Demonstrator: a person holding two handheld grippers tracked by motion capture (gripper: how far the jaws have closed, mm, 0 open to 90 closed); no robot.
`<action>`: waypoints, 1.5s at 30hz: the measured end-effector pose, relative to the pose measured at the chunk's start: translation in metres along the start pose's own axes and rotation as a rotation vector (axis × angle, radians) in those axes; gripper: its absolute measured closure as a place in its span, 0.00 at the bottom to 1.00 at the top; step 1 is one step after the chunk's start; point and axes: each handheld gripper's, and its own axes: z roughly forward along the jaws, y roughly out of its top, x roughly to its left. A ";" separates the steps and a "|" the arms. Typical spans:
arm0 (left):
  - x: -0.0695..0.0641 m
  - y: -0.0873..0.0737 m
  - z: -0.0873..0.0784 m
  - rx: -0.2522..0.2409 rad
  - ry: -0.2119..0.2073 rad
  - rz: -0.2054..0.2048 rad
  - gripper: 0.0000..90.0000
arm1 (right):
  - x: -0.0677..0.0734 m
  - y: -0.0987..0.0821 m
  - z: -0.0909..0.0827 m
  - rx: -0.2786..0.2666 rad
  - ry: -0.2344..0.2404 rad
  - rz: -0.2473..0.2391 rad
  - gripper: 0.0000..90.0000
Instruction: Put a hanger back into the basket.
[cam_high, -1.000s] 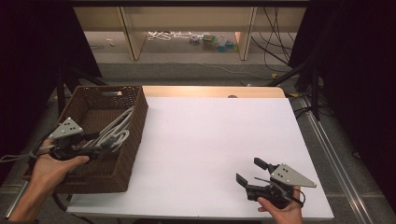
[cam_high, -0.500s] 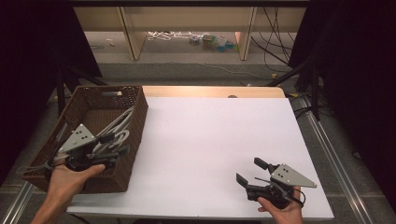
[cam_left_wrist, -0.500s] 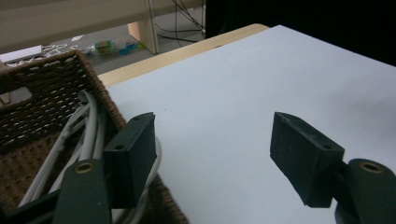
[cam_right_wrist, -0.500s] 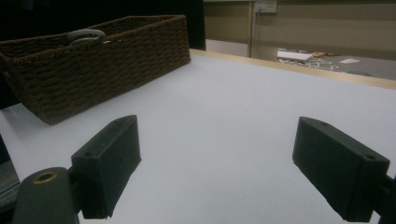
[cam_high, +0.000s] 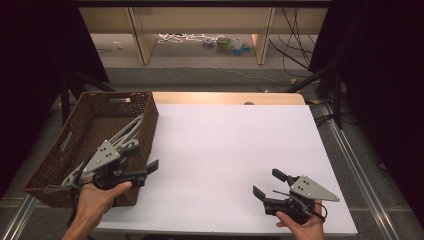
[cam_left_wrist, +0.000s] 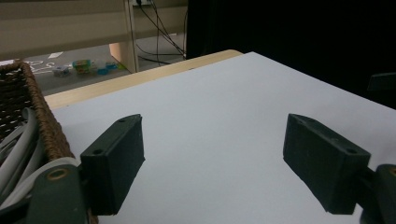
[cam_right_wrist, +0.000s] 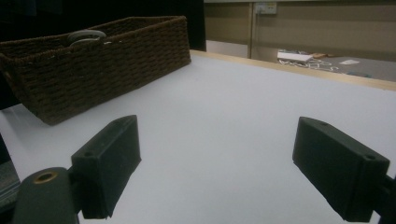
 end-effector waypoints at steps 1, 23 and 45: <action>-0.001 -0.001 0.001 -0.007 -0.003 0.001 0.22 | -0.001 0.000 0.001 -0.010 0.005 -0.010 0.18; -0.033 -0.044 0.023 -0.045 -0.017 0.018 0.21 | 0.003 0.000 -0.002 -0.015 -0.021 -0.016 0.17; -0.028 -0.057 0.025 -0.123 -0.017 -0.019 0.21 | 0.003 -0.001 -0.001 -0.037 -0.036 -0.034 0.17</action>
